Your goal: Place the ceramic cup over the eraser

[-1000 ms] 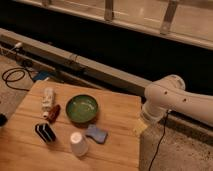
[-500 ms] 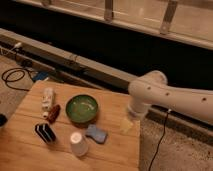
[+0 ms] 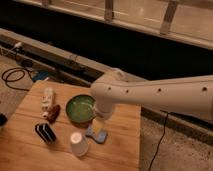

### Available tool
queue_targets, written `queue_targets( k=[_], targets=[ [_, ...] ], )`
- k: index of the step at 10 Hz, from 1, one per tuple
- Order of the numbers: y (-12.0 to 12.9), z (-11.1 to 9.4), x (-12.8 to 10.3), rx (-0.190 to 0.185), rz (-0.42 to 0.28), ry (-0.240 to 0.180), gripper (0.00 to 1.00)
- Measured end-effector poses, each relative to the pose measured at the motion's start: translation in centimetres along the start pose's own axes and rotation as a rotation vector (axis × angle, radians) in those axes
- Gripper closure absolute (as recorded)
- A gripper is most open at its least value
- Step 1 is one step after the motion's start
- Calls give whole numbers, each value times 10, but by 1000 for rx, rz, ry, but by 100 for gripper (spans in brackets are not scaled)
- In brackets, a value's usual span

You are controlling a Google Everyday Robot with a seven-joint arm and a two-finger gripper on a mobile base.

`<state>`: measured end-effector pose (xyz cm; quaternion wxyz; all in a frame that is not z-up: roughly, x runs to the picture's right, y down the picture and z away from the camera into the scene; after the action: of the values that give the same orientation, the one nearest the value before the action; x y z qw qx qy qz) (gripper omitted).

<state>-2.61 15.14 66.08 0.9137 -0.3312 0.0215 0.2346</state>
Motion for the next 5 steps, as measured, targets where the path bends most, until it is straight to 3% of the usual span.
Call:
queue_targets(
  k=[5],
  targets=[
    [-3, 0, 4, 1, -1, -3, 20]
  ],
)
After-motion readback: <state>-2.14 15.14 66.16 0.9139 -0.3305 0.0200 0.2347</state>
